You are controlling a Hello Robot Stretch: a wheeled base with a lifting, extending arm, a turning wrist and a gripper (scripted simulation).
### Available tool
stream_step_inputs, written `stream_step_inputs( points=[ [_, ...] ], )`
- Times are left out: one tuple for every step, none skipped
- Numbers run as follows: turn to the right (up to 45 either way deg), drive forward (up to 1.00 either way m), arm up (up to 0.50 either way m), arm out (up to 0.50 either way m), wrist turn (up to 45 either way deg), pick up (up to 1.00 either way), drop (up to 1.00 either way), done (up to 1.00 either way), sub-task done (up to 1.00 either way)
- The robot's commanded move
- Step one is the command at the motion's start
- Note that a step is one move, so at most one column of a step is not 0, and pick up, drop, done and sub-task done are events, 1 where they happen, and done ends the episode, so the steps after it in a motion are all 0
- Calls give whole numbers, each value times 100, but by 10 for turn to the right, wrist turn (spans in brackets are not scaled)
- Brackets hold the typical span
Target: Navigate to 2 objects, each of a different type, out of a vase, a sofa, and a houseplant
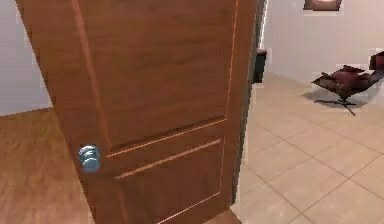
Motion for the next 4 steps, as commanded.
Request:
stream_step_inputs(
  points=[
    [450, 0, 0, 0, 0, 0, 0, 0, 0],
    [150, 0, 0, 0, 0, 0, 0, 0, 0],
    [0, 100, 0, 0, 0, 0, 0, 0, 0],
    [0, 25, 0, 0, 0, 0, 0, 0, 0]
  ],
)
